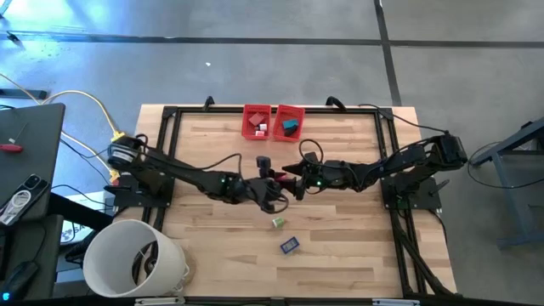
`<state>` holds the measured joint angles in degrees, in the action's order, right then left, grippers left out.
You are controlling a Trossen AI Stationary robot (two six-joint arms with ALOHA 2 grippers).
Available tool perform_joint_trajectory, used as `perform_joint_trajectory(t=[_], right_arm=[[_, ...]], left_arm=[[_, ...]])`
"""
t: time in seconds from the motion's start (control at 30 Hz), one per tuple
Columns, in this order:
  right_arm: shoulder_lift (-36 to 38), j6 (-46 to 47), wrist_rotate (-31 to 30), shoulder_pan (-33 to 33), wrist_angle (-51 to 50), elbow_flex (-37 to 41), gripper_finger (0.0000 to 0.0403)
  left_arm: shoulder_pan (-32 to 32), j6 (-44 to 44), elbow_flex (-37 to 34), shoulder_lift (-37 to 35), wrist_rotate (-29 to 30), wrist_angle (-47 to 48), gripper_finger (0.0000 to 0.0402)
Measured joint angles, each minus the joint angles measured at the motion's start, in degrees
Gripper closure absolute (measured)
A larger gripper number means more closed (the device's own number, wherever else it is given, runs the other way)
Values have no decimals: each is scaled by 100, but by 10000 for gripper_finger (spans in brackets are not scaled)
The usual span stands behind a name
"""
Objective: Pick & Place Office items
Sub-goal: Put the pink charger adapter into the left red basket
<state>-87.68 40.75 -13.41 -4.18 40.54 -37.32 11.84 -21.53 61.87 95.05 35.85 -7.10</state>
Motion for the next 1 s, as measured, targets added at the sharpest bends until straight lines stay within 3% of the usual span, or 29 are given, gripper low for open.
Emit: perform_joint_trajectory(t=[0.23, 0.43, 0.67, 0.9, 1.0], right_arm=[[-2, 4, 4, 12, -134, 0, 35], [-2, 3, 4, 12, -263, 0, 69], [-2, -13, 52, 12, -311, 0, 140], [-2, -24, 619, 58, -344, -2, 255], [-2, -158, 631, 63, -340, -2, 256]], left_arm=[[17, -279, 263, 229, 269, -1, 258], [-4, -294, 266, 232, 241, 18, 258], [-4, -294, 266, 232, 244, 21, 258], [0, -327, 266, 232, 269, 44, 258], [-2, -358, 266, 234, 287, 41, 248]])
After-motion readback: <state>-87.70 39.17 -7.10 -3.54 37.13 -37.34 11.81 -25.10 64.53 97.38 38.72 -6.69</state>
